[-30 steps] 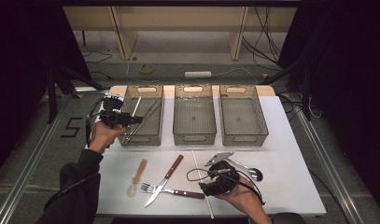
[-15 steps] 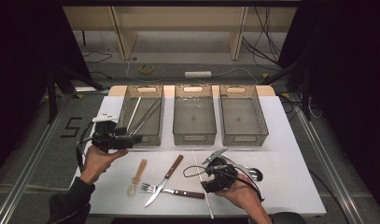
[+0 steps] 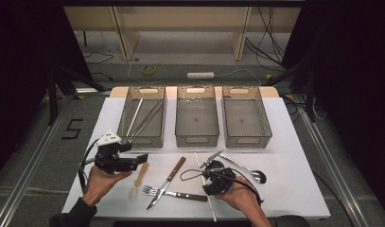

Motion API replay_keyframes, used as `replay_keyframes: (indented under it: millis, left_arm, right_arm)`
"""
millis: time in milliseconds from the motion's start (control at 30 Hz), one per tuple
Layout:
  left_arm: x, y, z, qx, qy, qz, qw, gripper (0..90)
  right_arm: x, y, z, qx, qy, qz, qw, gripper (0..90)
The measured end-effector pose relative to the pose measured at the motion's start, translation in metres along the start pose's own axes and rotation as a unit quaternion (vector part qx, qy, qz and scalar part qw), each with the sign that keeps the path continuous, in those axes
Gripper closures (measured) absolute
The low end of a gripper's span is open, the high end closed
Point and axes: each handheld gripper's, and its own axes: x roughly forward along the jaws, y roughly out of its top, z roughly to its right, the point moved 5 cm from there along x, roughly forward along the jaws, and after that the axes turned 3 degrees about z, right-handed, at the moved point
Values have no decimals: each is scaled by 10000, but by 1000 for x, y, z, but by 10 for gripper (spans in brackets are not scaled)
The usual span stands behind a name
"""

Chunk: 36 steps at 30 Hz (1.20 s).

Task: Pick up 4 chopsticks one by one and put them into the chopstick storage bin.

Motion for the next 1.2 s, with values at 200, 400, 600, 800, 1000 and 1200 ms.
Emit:
replay_keyframes:
  millis: [200,400,600,800,1000,1200]
  left_arm:
    - [-2,-9,4,23,41,-77,10000,167]
    - [-4,-11,8,110,41,-104,9999,165]
    - [-3,-12,11,175,42,-142,9997,165]
    - [-3,-12,14,213,8,-151,9997,164]
    - [-4,-12,15,242,-17,-126,9996,165]
    - [-3,-12,18,277,-39,-138,9995,165]
  right_arm:
    - [1,0,-2,26,82,-43,10000,657]
    - [3,0,-4,83,112,-103,9998,684]
    - [6,0,-6,116,156,-152,9997,690]
    - [10,0,-8,33,43,-258,9997,713]
    - [10,0,-7,4,3,-256,9997,734]
    - [10,-2,-3,11,-100,-282,9996,798]
